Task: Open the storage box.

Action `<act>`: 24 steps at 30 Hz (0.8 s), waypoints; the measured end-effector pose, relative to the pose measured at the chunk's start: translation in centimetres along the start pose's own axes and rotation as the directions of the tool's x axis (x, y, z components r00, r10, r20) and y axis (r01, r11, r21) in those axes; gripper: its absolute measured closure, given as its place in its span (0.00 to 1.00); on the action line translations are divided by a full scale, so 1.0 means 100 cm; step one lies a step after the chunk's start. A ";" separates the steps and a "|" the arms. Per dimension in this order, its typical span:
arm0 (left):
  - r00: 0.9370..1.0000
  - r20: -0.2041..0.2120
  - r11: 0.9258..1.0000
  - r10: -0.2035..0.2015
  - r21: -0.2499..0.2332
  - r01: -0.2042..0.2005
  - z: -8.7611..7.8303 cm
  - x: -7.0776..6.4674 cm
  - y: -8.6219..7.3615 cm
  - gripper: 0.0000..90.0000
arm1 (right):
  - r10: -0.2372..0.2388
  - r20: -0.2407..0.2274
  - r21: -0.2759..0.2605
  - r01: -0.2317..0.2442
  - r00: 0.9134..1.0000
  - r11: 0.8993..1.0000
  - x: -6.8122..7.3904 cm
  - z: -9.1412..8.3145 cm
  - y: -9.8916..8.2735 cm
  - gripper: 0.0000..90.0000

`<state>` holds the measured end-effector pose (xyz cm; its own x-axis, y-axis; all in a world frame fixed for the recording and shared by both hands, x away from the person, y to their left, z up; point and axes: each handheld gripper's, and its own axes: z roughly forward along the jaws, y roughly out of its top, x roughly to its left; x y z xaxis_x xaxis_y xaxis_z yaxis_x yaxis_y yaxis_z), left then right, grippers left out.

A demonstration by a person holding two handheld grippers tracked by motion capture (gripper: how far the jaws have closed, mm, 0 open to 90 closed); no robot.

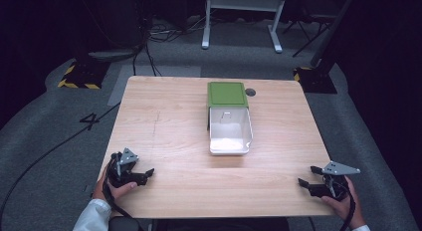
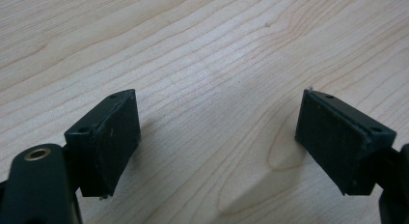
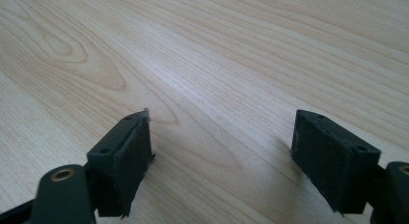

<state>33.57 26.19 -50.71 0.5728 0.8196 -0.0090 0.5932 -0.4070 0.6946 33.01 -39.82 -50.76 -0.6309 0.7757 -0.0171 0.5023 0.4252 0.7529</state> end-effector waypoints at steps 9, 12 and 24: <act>1.000 0.000 1.000 0.002 0.001 -0.002 0.000 0.000 0.000 0.17 | 0.001 0.005 0.001 -0.001 1.000 1.000 0.000 0.000 0.000 0.24; 1.000 -0.001 1.000 -0.001 0.001 0.001 0.000 0.000 0.000 0.17 | 0.004 0.001 0.002 -0.004 1.000 1.000 0.000 0.000 0.000 0.24; 1.000 -0.003 1.000 0.002 0.001 -0.002 0.001 0.000 0.001 0.17 | 0.004 0.000 0.003 -0.004 1.000 1.000 0.000 0.000 0.000 0.24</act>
<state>33.73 26.13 -50.72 0.5723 0.8201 -0.0061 0.5929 -0.4086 0.6939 33.05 -39.84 -50.75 -0.6289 0.7774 -0.0143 0.5066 0.4236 0.7510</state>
